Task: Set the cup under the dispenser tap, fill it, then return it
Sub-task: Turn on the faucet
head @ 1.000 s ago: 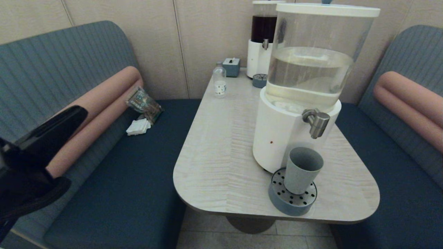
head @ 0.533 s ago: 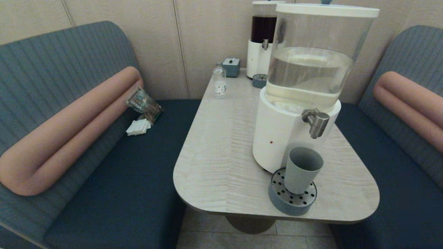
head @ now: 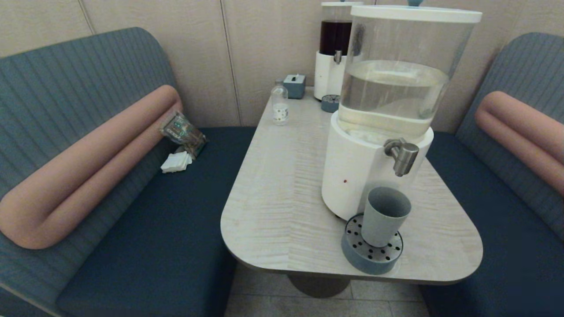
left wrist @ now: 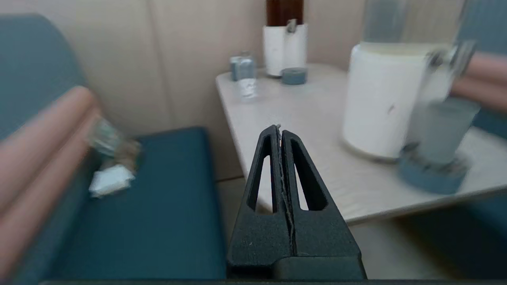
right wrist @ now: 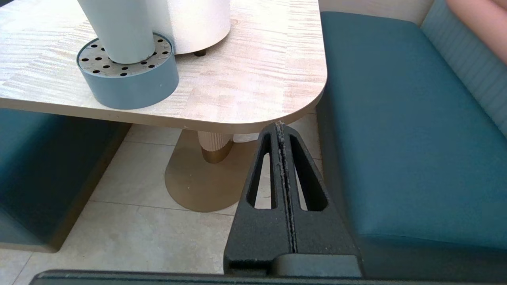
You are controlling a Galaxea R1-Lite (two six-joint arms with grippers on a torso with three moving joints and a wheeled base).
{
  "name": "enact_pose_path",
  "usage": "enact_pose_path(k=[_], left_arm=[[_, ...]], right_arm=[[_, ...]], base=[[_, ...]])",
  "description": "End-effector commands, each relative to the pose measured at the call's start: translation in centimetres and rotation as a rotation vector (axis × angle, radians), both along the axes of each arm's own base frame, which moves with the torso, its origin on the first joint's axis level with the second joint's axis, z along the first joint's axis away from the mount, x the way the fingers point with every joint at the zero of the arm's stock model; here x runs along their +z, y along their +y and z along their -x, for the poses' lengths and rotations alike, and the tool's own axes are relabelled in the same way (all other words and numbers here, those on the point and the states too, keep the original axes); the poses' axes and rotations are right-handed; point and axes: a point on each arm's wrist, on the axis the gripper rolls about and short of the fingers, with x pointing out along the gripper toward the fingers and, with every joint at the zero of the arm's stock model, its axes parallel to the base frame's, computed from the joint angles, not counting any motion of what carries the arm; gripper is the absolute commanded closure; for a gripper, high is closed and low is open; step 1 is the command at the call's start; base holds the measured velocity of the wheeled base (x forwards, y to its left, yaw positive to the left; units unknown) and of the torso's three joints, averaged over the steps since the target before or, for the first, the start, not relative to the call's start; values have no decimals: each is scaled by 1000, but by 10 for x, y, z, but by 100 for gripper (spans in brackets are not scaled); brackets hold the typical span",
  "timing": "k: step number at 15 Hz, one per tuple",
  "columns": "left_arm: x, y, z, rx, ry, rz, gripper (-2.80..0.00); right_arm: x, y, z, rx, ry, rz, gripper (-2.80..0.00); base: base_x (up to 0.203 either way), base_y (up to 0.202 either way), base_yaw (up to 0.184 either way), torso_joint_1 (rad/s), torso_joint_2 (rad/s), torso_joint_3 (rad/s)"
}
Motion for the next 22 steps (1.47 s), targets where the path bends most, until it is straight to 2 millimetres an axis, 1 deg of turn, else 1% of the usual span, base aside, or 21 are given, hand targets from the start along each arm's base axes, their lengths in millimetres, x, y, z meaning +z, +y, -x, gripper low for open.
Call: enact_pose_path(k=[1,4,5,7,8,11,15,22], left_arm=[[-13,0,8,15,-41,-17,0],[-39,0,13,30,16,-28,0],[-51,0,10,31,52,-35,0],[-62,0,5,37,80,-41,0],[-63,0,5,54,92,-49,0],[-72,4,2,203,177,-33,0],[-88,5,1,252,333,-69,0],[-89,5,1,257,343,-53,0]], right_arm=[[0,0,0,0,1,0,0],[0,0,0,0,1,0,0],[0,0,0,0,0,0,0],[0,0,0,0,0,0,0],[0,0,0,0,1,0,0],[0,0,0,0,1,0,0],[0,0,0,0,0,0,0],[0,0,0,0,1,0,0]], base=[[0,0,0,0,0,0],[0,0,0,0,0,0],[0,0,0,0,0,0],[0,0,0,0,0,0],[0,0,0,0,0,0],[0,0,0,0,0,0],[0,0,0,0,0,0],[0,0,0,0,0,0]])
